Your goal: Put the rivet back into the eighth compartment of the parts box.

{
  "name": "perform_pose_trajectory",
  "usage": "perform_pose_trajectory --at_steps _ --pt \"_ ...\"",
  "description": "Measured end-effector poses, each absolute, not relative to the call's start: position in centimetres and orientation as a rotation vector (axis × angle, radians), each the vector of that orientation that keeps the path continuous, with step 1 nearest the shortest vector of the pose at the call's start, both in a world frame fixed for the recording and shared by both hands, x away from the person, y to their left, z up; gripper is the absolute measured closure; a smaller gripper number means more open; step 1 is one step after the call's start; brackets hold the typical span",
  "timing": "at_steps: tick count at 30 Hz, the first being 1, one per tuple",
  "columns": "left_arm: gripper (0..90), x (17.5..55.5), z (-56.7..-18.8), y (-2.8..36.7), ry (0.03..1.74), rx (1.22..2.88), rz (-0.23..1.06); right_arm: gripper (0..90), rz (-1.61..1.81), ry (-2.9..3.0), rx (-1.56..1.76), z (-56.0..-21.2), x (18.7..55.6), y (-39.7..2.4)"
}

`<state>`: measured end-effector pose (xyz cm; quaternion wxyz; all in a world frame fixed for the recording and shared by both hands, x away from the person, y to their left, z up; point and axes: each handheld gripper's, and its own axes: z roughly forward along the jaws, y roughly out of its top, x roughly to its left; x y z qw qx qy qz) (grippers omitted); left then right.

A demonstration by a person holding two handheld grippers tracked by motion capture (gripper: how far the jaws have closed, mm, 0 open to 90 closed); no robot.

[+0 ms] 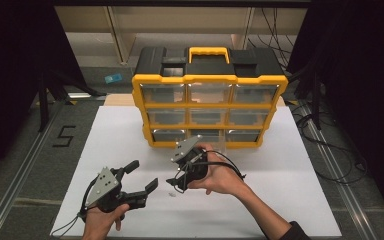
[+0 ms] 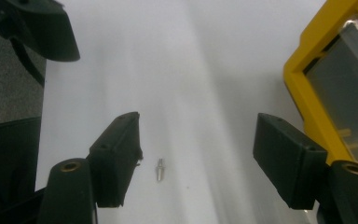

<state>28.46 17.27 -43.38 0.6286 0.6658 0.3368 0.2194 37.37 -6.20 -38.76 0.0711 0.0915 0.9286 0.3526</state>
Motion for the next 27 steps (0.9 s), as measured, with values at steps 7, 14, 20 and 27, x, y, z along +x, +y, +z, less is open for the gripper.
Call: perform_pose_trajectory --at_steps 7,14,20,27 --pt "15.9 28.3 -43.3 17.3 0.772 1.539 0.506 32.8 1.055 2.837 0.277 -39.9 37.3 -5.7" --pt "15.9 28.2 -43.2 17.1 0.752 1.551 0.514 32.8 1.024 2.883 0.297 -41.2 37.3 -5.2" --pt "15.9 28.2 -43.2 17.1 0.752 1.551 0.514 32.9 1.004 2.901 0.307 -42.0 37.4 -4.9" --pt "15.9 28.2 -43.2 17.1 0.752 1.552 0.514 34.0 0.956 2.937 0.313 -43.1 37.5 -4.5"
